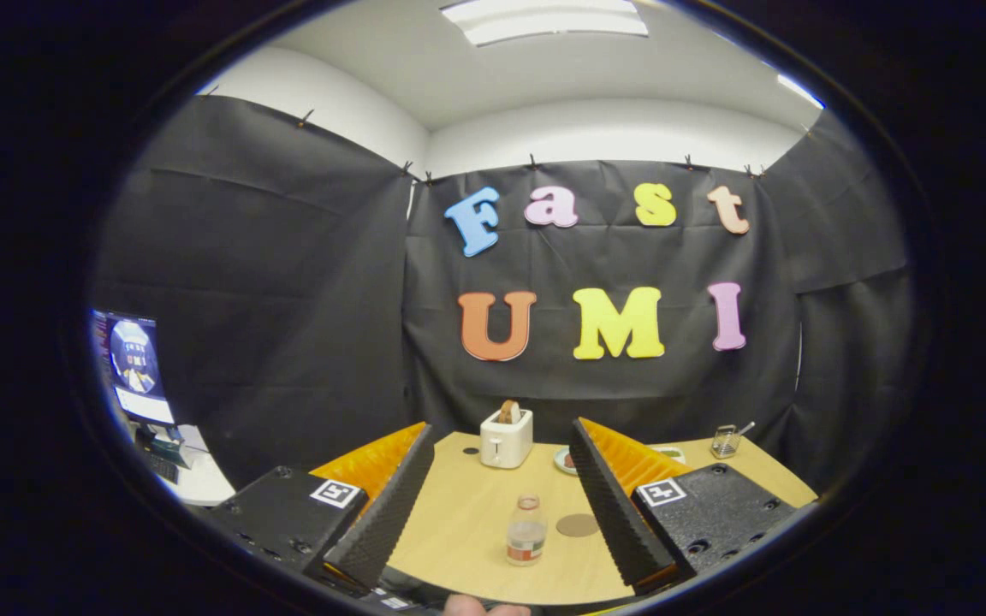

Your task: Take the bottle from table, then pour the juice into the cup, finally place the bottle on the coaster

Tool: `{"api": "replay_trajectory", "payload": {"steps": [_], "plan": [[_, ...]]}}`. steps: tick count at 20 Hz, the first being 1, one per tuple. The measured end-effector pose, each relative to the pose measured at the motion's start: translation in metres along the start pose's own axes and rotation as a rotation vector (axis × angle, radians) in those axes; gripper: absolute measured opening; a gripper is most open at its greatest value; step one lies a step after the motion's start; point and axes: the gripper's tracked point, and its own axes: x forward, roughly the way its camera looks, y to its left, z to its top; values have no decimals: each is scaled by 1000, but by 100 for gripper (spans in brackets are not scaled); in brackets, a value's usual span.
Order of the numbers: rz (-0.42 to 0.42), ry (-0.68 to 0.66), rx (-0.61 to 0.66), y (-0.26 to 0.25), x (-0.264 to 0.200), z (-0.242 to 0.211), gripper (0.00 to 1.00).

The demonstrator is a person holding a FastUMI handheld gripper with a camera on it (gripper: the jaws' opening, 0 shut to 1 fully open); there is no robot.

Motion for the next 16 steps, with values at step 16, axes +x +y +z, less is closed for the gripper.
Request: {"api": "replay_trajectory", "payload": {"steps": [16], "plan": [[27,51,-4,14,-1,-59,100]]}}
